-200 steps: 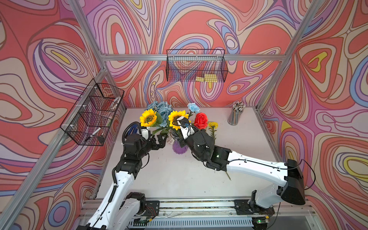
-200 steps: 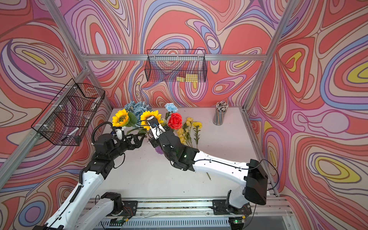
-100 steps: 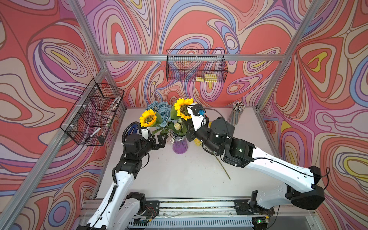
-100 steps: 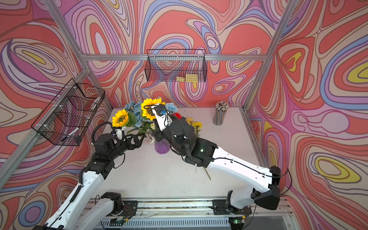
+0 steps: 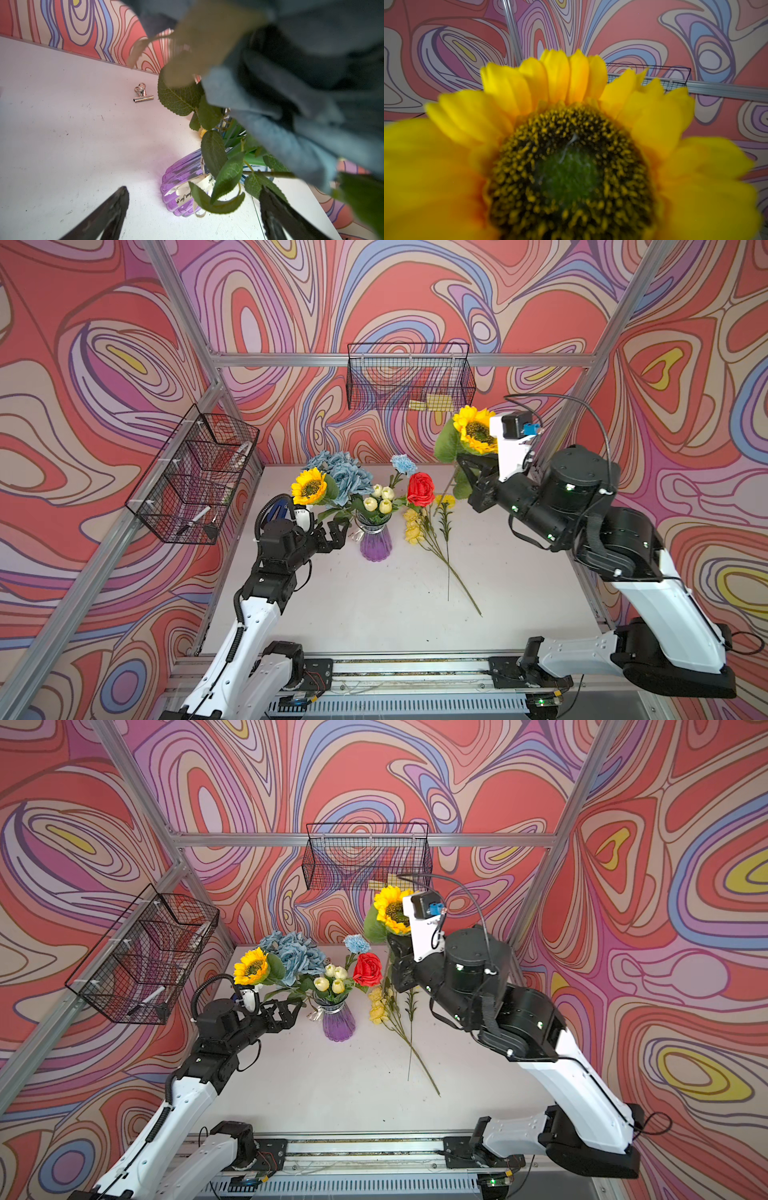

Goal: Pick out yellow flowers from the vase
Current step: Place the flower at the center of the board.

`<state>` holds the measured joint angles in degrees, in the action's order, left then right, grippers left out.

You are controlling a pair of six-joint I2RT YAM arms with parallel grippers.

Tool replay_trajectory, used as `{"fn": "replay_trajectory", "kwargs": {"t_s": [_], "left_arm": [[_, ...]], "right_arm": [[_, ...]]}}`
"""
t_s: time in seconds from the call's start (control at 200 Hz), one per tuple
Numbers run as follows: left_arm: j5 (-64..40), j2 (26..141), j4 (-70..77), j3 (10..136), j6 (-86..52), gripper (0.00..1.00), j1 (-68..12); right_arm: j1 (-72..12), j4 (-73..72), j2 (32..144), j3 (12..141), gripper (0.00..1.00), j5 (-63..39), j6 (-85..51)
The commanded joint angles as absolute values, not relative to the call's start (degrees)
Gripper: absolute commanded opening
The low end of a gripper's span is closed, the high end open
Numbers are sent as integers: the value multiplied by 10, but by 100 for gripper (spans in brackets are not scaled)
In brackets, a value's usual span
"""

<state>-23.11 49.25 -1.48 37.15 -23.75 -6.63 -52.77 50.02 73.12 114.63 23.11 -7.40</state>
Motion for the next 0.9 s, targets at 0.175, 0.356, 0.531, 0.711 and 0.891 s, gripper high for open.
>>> {"fn": "replay_trajectory", "kwargs": {"t_s": [0.175,0.356,0.531,0.711,0.891], "left_arm": [[-236,498,-10,387,-229,98,-63],[-234,495,-12,386,-229,99,-63],[-235,493,-15,385,-229,99,-63],[-230,488,-19,384,-226,99,-63],[-232,492,-22,384,-227,99,-63]], "right_arm": [[-335,688,780,1071,0,53,-154],[-243,609,794,925,0,-72,-150],[-228,559,860,859,0,-130,-154],[-227,529,943,847,0,-133,-140],[-227,518,1028,883,0,-121,-125]]}}
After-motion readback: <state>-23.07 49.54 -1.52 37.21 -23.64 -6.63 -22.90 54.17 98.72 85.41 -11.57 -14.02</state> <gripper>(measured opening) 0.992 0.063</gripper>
